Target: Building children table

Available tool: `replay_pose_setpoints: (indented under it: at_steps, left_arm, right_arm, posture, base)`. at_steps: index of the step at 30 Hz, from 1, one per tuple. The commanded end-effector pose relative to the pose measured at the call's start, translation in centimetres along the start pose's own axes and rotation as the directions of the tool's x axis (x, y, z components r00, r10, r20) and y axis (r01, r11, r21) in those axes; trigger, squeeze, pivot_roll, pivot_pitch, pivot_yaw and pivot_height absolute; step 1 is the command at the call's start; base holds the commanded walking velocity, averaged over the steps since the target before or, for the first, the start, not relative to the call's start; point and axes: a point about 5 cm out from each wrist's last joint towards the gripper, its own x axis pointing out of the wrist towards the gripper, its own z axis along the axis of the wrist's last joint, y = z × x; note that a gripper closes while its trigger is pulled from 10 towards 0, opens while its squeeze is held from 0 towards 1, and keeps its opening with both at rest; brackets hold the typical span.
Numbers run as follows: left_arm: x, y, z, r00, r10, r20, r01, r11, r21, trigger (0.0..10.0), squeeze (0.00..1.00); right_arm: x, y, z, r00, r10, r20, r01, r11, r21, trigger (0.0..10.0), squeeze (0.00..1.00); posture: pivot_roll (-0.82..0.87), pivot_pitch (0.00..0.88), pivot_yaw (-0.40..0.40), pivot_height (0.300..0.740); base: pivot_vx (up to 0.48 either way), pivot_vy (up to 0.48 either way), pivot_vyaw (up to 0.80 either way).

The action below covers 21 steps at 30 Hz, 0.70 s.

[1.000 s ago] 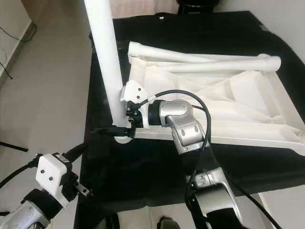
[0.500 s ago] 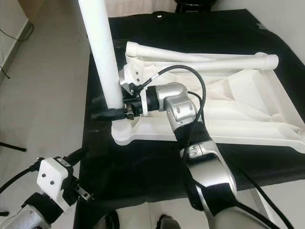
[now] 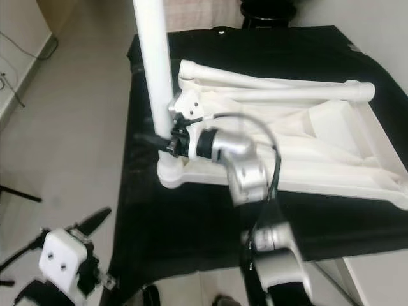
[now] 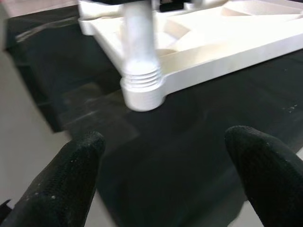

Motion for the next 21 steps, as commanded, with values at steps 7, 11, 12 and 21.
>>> replay_pose_setpoints:
  at_steps: [7,11,12,21]
  left_arm:
    - [1.6,0.4,-0.2,0.997,-0.057,0.061,0.055,0.998,0.034,10.0,0.00]
    - [1.7,0.4,-0.2,0.996,-0.063,0.064,0.061,0.998,0.033,10.0,0.00]
    - [1.7,0.4,-0.2,0.996,-0.062,0.067,0.060,0.998,0.027,10.0,0.00]
    - [1.7,0.3,-0.3,0.995,-0.057,0.078,0.056,0.998,0.006,10.0,0.00]
  right_arm:
    - [-0.5,-1.2,-3.4,0.951,-0.150,-0.271,0.166,0.986,0.034,0.0,0.00]
    - [-0.1,-0.9,-3.1,0.956,-0.129,-0.263,0.142,0.989,0.034,0.0,0.00]
    - [0.3,-0.3,-2.7,0.964,-0.086,-0.252,0.100,0.994,0.042,10.0,0.00]
    - [1.1,-0.3,-0.4,0.981,0.108,-0.160,-0.102,0.994,0.044,10.0,1.00]
  posture:
    - [0.08,0.216,-0.021,0.740]
    - [0.08,0.214,-0.019,0.740]
    - [0.09,0.206,-0.017,0.740]
    - [0.09,0.196,-0.023,0.740]
  base:
    - [0.000,0.000,0.00]
    - [0.000,0.000,0.00]
    - [0.000,0.000,0.00]
    - [0.000,0.000,0.00]
